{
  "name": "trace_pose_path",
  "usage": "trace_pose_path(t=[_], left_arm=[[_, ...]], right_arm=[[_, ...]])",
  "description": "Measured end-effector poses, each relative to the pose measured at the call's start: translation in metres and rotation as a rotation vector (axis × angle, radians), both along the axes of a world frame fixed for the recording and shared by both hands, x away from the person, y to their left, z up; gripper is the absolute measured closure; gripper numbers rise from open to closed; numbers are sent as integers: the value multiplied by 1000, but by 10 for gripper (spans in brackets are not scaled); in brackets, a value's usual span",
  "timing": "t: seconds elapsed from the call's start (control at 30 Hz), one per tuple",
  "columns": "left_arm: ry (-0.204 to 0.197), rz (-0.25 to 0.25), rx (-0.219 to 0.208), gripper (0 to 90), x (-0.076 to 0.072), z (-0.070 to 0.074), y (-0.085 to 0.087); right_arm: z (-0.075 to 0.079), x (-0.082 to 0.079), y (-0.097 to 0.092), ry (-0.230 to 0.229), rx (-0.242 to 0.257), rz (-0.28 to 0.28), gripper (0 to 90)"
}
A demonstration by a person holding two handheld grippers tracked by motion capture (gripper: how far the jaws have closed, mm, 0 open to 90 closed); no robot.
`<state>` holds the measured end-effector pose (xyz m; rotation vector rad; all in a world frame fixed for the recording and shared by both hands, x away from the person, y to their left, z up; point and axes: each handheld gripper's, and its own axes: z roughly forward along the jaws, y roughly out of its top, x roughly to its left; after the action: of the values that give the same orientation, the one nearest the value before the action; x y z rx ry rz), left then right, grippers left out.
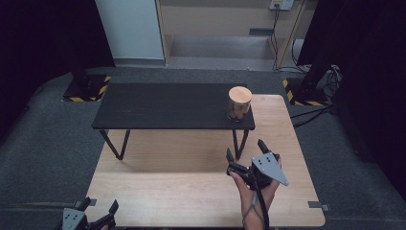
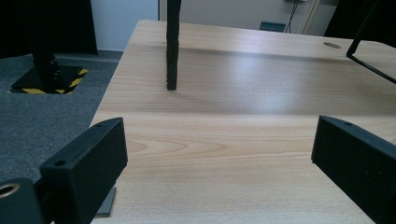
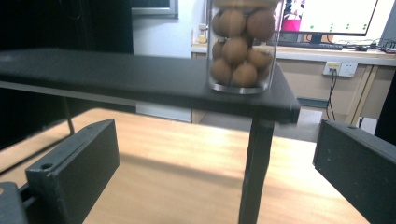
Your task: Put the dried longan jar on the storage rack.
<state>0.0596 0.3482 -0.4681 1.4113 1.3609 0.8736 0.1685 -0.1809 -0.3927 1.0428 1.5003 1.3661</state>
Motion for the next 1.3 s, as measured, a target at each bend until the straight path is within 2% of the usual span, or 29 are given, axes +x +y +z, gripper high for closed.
trace_pose_path(t=[0.13, 0.4, 0.53, 0.87, 1.3], left_arm=[[1, -3, 3, 21, 1, -1, -2], [-2, -1, 12, 21, 4, 1, -3], [-13, 1, 20, 21, 7, 5, -1], [-38, 7, 33, 21, 16, 12, 0], [-59, 8, 60, 20, 28, 21, -1]], right_arm=[[-13, -14, -2, 8, -12, -10, 7], [-41, -38, -13, -16, 10, -31, 12], [-53, -46, -22, -12, 19, -52, 11], [-68, -67, -38, -13, 24, -103, 10], [-84, -81, -57, -22, 41, -135, 10]])
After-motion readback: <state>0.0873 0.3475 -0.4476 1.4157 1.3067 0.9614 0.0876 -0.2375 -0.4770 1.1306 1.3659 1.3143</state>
